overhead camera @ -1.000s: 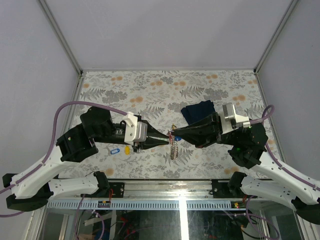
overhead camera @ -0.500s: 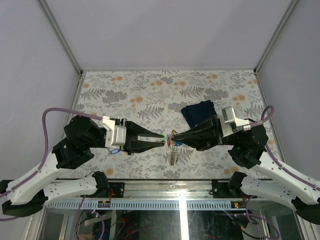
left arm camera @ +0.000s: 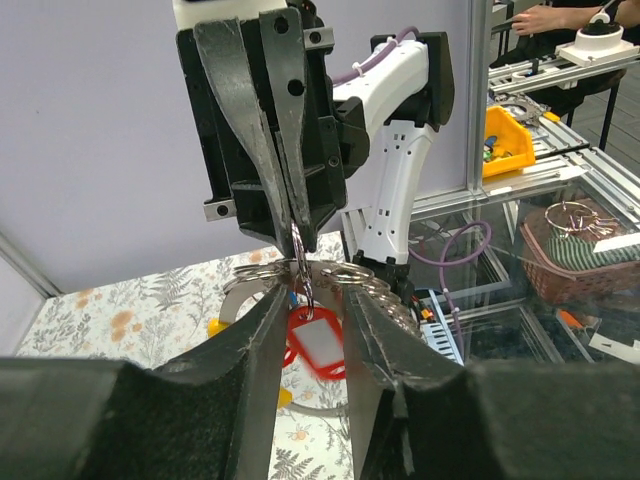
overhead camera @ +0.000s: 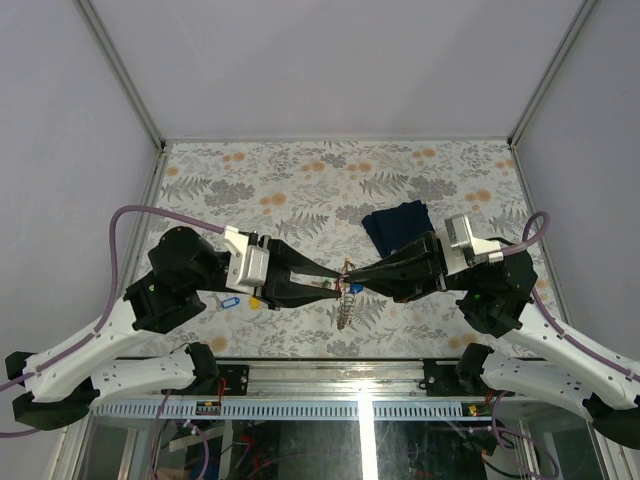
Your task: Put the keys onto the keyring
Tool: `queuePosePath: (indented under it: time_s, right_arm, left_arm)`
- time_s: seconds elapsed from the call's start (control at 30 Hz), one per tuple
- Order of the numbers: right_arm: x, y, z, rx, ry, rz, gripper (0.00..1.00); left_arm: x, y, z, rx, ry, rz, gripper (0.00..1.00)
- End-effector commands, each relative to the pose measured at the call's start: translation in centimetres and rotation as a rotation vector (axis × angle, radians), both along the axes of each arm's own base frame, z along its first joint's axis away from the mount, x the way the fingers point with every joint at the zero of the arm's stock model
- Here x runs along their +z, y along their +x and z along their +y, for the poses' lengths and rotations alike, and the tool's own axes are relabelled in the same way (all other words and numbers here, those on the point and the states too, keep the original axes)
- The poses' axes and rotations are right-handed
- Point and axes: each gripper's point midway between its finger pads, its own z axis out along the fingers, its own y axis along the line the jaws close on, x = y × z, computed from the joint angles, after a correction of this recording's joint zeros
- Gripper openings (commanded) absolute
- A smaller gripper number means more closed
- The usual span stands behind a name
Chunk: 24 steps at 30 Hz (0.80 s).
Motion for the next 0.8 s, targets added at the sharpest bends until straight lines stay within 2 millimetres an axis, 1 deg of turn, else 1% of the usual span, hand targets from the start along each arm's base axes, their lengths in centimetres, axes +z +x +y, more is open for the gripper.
queuePosePath:
  time_s: [0.0,0.17,0.27,0.77]
  right_arm:
    - [3.4,-1.4,-1.6,0.012,0.102,-0.09,0.0]
    - [3.1,-1.3,-1.4,0.013,0.095,-0.087,0.0]
    - [3.0,-1.2,-1.3,0.012,0.092,-0.087,0.0]
    - [2.4,-0.8,-1.1,-0.005,0.071,-0.082,0.0]
  left_arm:
    - [1.3,-0.4,0.0,-0.018,-0.062,-0.017,0.28]
    - [1.4,-0.4,-0.1,-0.023,-0.068,-0.02,0.24]
    - [1.6,-0.4,-0.1,-0.028,-0.071,-0.022,0.24]
    - [1.7,-1.0,-0.2,-0.064,-0.069,-0.027,0.24]
